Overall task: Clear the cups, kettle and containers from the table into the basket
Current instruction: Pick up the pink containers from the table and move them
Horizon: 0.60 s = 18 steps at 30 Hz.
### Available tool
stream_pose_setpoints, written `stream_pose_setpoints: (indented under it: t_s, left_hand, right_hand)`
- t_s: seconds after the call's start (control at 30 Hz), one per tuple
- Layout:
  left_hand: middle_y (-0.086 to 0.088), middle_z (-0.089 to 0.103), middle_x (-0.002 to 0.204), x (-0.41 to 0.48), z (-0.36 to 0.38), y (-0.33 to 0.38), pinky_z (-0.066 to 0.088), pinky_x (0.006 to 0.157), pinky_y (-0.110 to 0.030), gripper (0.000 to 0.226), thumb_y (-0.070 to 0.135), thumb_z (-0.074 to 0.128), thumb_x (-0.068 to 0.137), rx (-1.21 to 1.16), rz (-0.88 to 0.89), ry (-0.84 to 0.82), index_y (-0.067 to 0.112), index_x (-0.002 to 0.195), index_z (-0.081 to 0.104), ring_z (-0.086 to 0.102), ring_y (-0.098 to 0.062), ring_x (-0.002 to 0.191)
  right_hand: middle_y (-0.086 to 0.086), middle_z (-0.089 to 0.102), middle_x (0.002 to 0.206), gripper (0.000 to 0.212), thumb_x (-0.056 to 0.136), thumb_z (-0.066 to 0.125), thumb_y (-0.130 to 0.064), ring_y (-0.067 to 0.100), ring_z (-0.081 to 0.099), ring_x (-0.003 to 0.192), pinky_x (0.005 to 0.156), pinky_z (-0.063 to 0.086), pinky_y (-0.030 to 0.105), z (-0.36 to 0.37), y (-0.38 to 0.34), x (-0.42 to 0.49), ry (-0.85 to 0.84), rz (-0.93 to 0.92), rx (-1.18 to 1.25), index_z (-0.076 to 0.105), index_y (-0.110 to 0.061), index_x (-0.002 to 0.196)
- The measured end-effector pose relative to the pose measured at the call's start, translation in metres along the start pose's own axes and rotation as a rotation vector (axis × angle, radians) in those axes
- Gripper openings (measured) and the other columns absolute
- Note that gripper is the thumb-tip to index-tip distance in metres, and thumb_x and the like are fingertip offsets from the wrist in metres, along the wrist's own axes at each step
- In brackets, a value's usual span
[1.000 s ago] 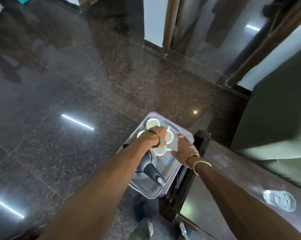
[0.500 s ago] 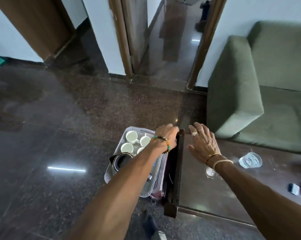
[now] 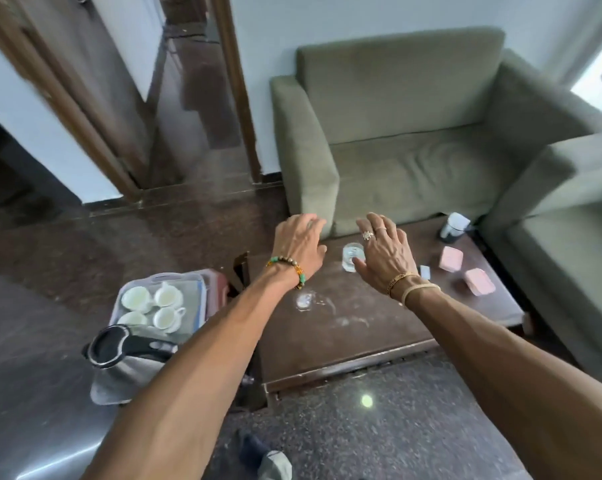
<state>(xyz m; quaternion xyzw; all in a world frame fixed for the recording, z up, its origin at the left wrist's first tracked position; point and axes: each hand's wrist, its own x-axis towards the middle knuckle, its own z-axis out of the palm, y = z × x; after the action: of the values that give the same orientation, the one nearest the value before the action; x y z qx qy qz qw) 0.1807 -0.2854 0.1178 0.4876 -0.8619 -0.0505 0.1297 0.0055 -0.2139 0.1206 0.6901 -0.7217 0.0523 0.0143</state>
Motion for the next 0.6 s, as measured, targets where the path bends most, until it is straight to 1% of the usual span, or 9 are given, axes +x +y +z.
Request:
stream_pose_setpoints:
  t_s: [0.2, 0.27, 0.4, 0.5, 0.6]
  left_hand:
    - [-0.004, 0.040, 0.146, 0.024, -0.010, 0.097, 0.032, 0.107, -0.043, 0.057, 0.042, 0.063, 0.082, 0.048, 0.094, 0.018, 0.023, 0.134, 0.049, 0.038, -0.026, 0.132]
    - [-0.004, 0.039, 0.146, 0.033, -0.013, 0.124, 0.031, 0.108, -0.043, 0.056, 0.042, 0.063, 0.082, 0.039, 0.115, 0.028, 0.024, 0.133, 0.049, 0.037, -0.026, 0.132]
    - [-0.004, 0.041, 0.145, 0.045, -0.007, 0.178, 0.030, 0.105, -0.041, 0.056, 0.040, 0.066, 0.080, -0.010, 0.178, 0.057, 0.023, 0.131, 0.051, 0.038, -0.026, 0.133]
    - [-0.004, 0.043, 0.144, 0.052, 0.009, 0.211, 0.032, 0.103, -0.041, 0.057, 0.039, 0.067, 0.077, -0.023, 0.252, 0.020, 0.023, 0.130, 0.052, 0.039, -0.025, 0.132]
    - [-0.003, 0.042, 0.144, 0.055, 0.031, 0.231, 0.031, 0.104, -0.040, 0.059, 0.038, 0.069, 0.076, -0.025, 0.310, -0.048, 0.025, 0.131, 0.051, 0.039, -0.024, 0.132]
  right_hand:
    - [0.013, 0.029, 0.151, 0.081, 0.080, 0.069, -0.039, 0.033, 0.027, 0.139, 0.109, 0.031, 0.046, -0.042, 0.092, -0.041, 0.092, 0.146, -0.029, 0.032, -0.010, 0.147]
    - [0.013, 0.031, 0.149, 0.081, 0.079, 0.069, -0.038, 0.033, 0.029, 0.137, 0.107, 0.032, 0.045, -0.054, 0.116, -0.055, 0.122, 0.185, -0.044, 0.034, -0.009, 0.146]
    - [0.012, 0.031, 0.149, 0.082, 0.079, 0.067, -0.039, 0.032, 0.029, 0.137, 0.107, 0.032, 0.045, -0.069, 0.159, -0.084, 0.124, 0.283, -0.070, 0.032, -0.009, 0.147]
    - [0.011, 0.032, 0.149, 0.080, 0.078, 0.067, -0.036, 0.032, 0.030, 0.136, 0.107, 0.032, 0.044, -0.065, 0.186, -0.102, 0.123, 0.373, -0.052, 0.033, -0.009, 0.146]
    - [0.012, 0.038, 0.145, 0.076, 0.076, 0.067, -0.036, 0.033, 0.036, 0.132, 0.104, 0.034, 0.044, -0.053, 0.201, -0.121, 0.123, 0.459, -0.043, 0.039, -0.010, 0.142]
